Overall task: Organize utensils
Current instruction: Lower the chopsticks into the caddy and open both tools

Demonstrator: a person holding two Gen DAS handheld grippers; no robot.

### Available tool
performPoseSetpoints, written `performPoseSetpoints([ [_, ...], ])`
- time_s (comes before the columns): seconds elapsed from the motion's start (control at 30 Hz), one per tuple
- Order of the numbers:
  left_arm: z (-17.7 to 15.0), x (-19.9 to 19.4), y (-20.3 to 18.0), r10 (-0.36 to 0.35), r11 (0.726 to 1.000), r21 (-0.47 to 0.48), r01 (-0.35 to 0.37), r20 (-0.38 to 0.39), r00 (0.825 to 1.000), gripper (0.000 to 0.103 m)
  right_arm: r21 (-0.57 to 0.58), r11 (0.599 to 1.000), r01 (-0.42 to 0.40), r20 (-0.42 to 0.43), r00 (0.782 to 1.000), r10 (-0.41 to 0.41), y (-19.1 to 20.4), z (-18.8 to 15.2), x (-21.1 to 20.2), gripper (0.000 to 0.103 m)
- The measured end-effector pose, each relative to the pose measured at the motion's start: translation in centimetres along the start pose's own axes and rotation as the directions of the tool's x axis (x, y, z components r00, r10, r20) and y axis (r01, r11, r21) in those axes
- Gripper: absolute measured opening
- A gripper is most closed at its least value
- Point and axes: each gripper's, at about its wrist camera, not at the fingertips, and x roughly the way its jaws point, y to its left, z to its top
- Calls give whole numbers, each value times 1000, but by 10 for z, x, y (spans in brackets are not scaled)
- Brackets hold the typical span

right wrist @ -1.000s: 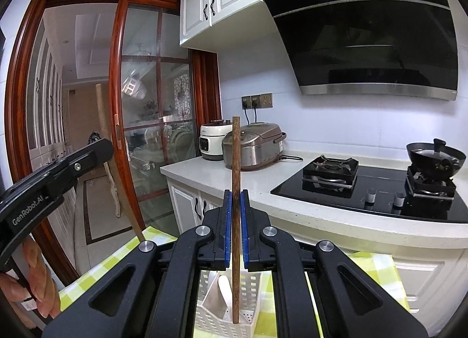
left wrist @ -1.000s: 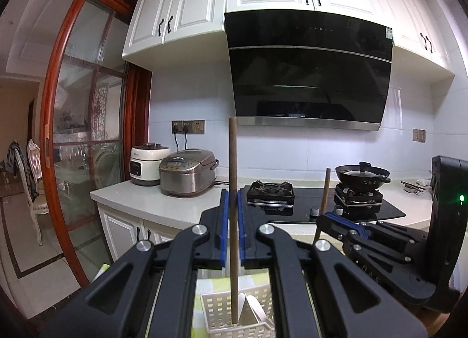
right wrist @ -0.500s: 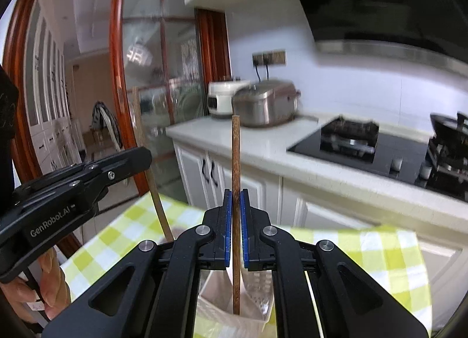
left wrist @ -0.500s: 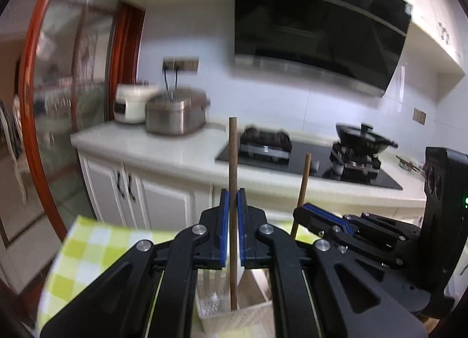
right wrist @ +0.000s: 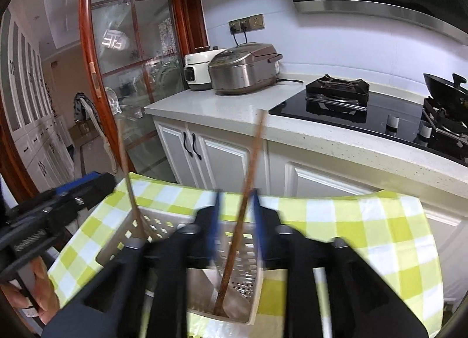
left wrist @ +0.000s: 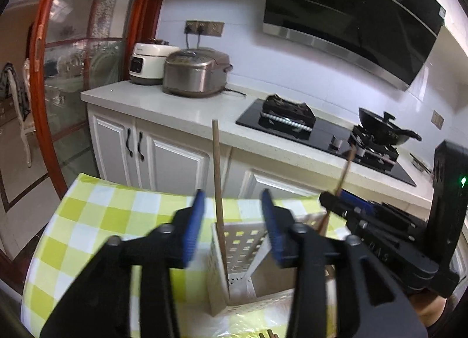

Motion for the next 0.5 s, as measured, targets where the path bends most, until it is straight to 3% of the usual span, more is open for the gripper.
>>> performPoseSetpoints([
  [0.03,0,-3,2,8,1000,-4,-8,11,1000,50,9,1000,-3,10,1000,3,-1,-2,-2,61],
  [0.2,-2,-23,8,34,999,-17,-33,34,999,55,15,1000,8,24,1000,-8,-6,-6,-16,61],
  [0.37,-16,-61,14,79,996,-55,-74,92,993,78,49,999,15,47,999,-18,-15,-15,-44,61],
  [0.5,-40,-95,14,159,987,-60,-151,155,975,94,65,998,23,55,998,-27,-18,-29,-69,61],
])
